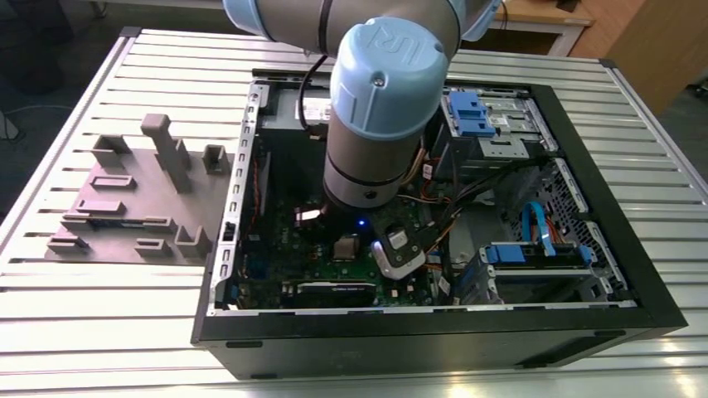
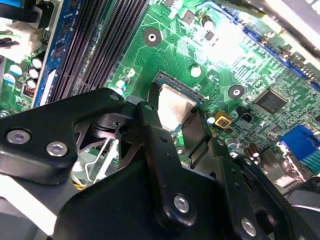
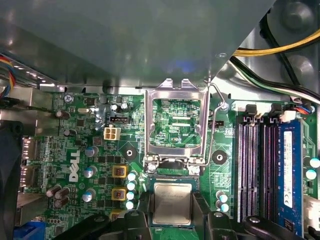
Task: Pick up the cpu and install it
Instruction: 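Place the cpu into insertion slot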
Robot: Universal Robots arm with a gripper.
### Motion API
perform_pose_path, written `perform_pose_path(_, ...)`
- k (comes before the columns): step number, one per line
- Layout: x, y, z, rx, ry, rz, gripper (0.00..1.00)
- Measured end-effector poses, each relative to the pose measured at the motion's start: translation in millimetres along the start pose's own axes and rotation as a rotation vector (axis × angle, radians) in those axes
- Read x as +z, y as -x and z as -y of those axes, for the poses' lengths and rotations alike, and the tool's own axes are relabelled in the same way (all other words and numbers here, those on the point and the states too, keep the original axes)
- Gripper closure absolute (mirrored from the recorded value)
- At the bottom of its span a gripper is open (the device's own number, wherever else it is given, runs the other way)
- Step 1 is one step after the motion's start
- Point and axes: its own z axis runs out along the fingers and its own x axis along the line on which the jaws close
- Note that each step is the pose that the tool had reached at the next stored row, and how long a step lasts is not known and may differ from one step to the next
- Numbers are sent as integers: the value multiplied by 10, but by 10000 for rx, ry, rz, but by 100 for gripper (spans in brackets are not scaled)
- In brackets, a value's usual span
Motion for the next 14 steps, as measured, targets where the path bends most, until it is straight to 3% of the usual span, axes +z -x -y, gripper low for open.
perform_pose_path(4,0,0,3,-219,-7,-19,55)
perform_pose_path(14,1,0,3,-220,-5,-20,54)
